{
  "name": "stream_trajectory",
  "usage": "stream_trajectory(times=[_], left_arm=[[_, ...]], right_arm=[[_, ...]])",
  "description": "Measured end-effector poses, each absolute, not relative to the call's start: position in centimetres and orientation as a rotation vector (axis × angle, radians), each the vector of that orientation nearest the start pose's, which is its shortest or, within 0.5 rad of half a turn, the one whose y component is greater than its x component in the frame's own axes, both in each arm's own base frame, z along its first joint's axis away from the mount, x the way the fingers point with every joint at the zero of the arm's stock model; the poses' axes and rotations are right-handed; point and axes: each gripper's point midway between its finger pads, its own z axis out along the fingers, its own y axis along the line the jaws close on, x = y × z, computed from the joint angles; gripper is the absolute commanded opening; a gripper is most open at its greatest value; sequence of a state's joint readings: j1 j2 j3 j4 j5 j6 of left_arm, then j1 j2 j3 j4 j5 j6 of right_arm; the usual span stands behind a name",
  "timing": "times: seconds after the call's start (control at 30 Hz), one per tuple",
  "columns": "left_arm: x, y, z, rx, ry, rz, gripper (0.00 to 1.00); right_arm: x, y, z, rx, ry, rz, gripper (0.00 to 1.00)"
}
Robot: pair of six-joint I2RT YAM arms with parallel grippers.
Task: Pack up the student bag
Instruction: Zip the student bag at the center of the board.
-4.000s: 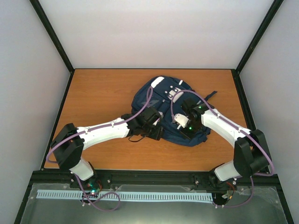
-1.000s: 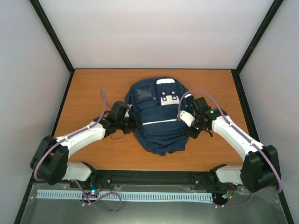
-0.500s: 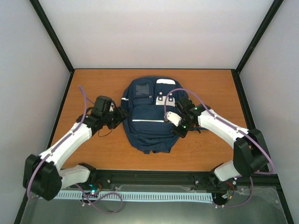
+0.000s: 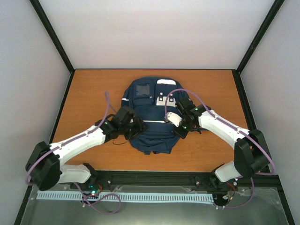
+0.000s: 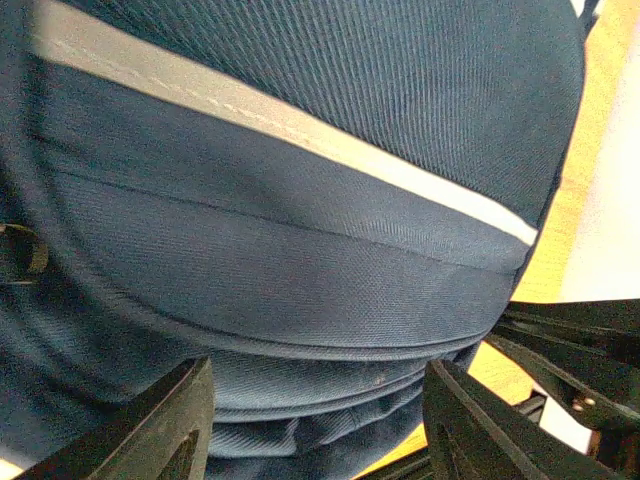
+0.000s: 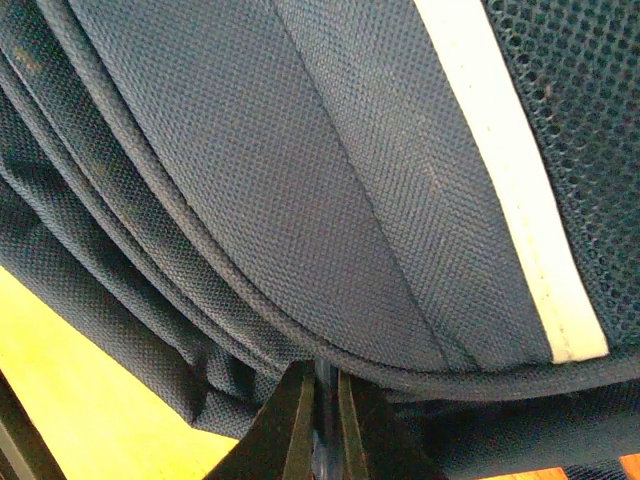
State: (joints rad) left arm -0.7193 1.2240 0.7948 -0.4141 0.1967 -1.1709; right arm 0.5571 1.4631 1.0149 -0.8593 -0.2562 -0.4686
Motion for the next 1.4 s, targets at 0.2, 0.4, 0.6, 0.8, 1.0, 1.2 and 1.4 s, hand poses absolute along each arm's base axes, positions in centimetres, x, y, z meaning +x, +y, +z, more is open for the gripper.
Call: stream_trajectory(times=[0.2,0.4,0.6,0.8,1.0,1.2,1.4], left_arm=[[23.6,-28.3,11.7,-0.486,2.698,-0.994,0.60],[24.6,-29.9,9.7,-0.546,2.745,-0.959,0.53],[26.1,-31.8,9.4,-0.574,2.738,-0.984,0.17],[26.7,-32.1,10.2,-0.573,2.698,-1.010,0.01],[26.8,-31.9,11.4,-0.563,2.651,-1.036,0.01],[26.7,-31.6,11.7,-0.539,2.638,-1.038,0.01],[26.7,-31.6,11.9,-0.479,2.633,-1.030,0.01]], right_arm=[[23.2,19.7,9.2,-1.450,2.471,0.398,0.03],[23.1,19.8,9.3,-1.449,2.463,0.405,0.03],[23.8,20.0,9.8,-1.432,2.422,0.384,0.03],[23.8,19.4,9.7,-1.422,2.405,0.364,0.03],[24.7,17.5,10.5,-1.365,2.390,0.342,0.03],[25.6,15.3,10.2,-1.323,2.399,0.309,0.03],[26.6,14.4,10.3,-1.296,2.387,0.295,0.03]])
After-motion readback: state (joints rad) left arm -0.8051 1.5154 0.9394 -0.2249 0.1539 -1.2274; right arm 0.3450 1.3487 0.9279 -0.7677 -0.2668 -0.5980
